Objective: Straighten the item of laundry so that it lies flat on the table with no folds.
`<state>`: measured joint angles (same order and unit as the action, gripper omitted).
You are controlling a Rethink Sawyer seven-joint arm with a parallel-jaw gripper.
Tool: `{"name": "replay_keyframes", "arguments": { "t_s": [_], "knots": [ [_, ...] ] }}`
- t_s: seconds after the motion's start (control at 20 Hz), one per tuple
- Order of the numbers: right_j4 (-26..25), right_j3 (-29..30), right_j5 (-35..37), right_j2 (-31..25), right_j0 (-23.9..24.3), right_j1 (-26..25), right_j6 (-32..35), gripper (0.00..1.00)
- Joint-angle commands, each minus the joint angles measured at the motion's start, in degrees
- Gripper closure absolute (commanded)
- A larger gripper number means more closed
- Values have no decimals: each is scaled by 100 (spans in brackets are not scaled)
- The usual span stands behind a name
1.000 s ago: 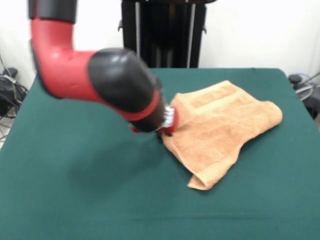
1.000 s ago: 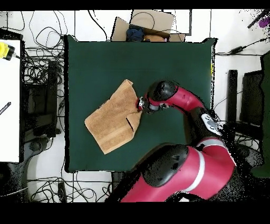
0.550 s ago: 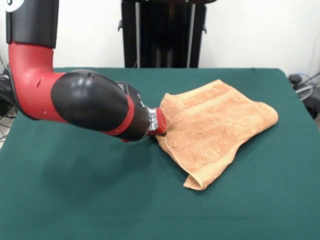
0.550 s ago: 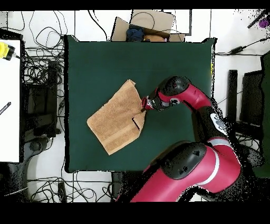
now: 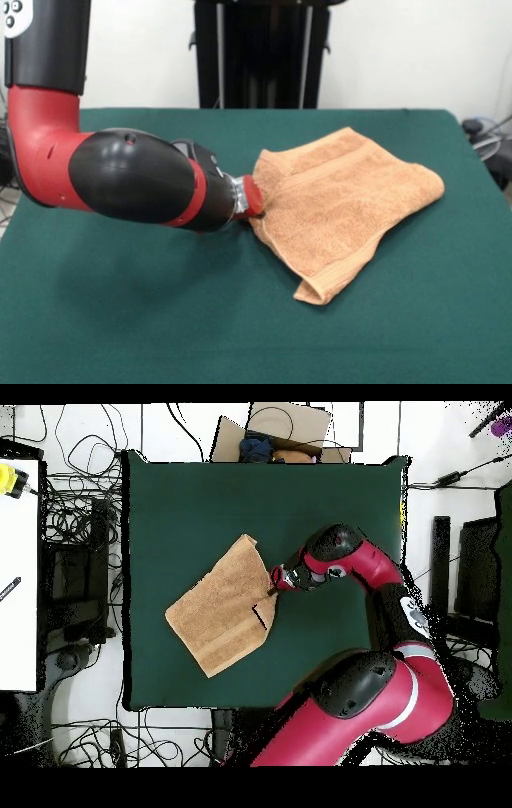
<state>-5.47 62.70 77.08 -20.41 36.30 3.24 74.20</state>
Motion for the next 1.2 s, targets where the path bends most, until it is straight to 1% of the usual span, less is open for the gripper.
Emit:
{"name": "replay_keyframes", "arguments": {
  "t_s": [0.05, 0.2, 0.25, 0.45, 0.6, 0.85, 1.0, 1.1, 1.2],
  "knots": [
    [-992, -714, -2031, -136, 217, -569, -1270, 100],
    [-1091, -666, -2064, -147, 194, -510, -1147, 100],
    [-1123, -657, -2055, -150, 185, -492, -1102, 0],
    [-1223, -697, -1864, -76, 48, -397, -768, 0],
    [-1289, -535, -1672, 30, -127, -41, -376, 0],
    [-1340, -184, -1366, 139, -396, 701, 96, 0],
    [-1363, -101, -1191, 158, -496, 923, 297, 0],
    [-1390, 36, -1188, 193, -563, 1124, 432, 0],
    [-1439, 288, -1263, 277, -679, 1507, 599, 0]
  ]
}}
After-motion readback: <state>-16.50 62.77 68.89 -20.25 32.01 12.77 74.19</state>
